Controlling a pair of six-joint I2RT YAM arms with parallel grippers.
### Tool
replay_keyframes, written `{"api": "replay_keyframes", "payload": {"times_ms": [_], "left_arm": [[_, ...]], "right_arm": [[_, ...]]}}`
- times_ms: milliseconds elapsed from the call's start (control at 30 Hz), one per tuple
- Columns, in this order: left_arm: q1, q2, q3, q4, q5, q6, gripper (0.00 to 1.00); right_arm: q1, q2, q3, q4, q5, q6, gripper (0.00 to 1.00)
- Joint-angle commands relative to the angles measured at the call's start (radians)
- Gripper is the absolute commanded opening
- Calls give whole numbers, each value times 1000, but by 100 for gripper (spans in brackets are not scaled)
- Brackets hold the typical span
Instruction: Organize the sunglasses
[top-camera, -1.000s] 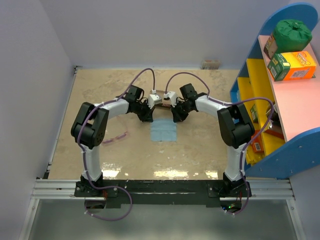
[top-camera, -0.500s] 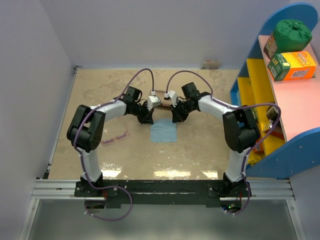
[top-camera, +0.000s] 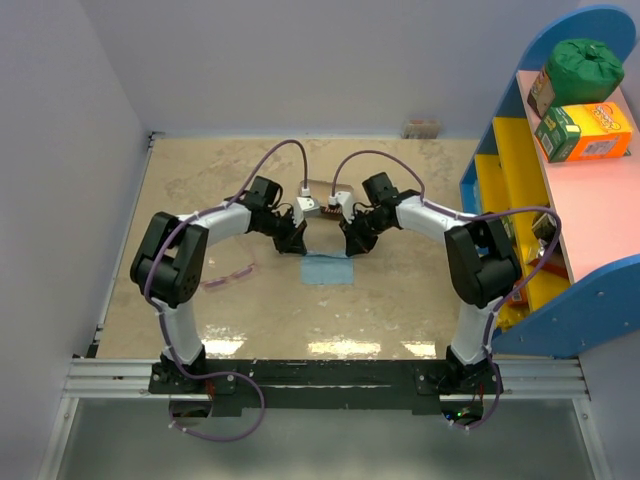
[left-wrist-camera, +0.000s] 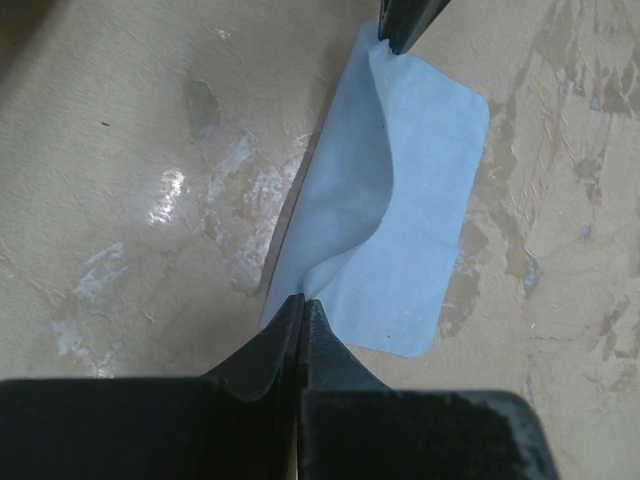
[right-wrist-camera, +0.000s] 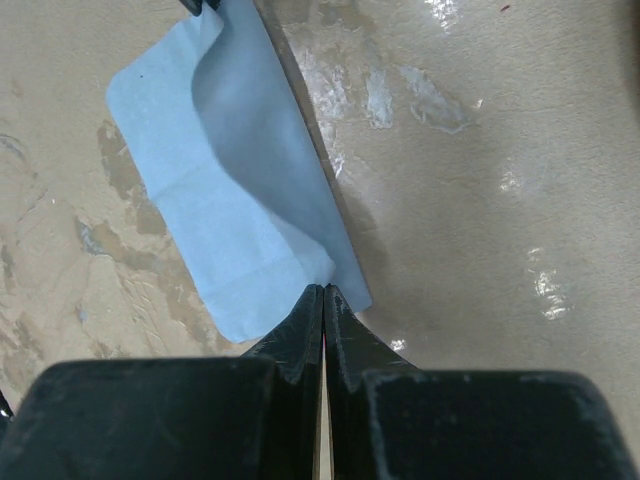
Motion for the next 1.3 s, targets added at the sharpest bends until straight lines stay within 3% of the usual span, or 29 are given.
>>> {"api": "replay_keyframes", "payload": {"times_ms": [0,1267], "left_arm": [[5,-66,-19,-9,53,40,0],[-3,-53,-47,-163,133,152,0]], "right_arm": [[6,-66,-7,-5,-40,-20,0],[66,-101,-88,9,18,-26,0]]}}
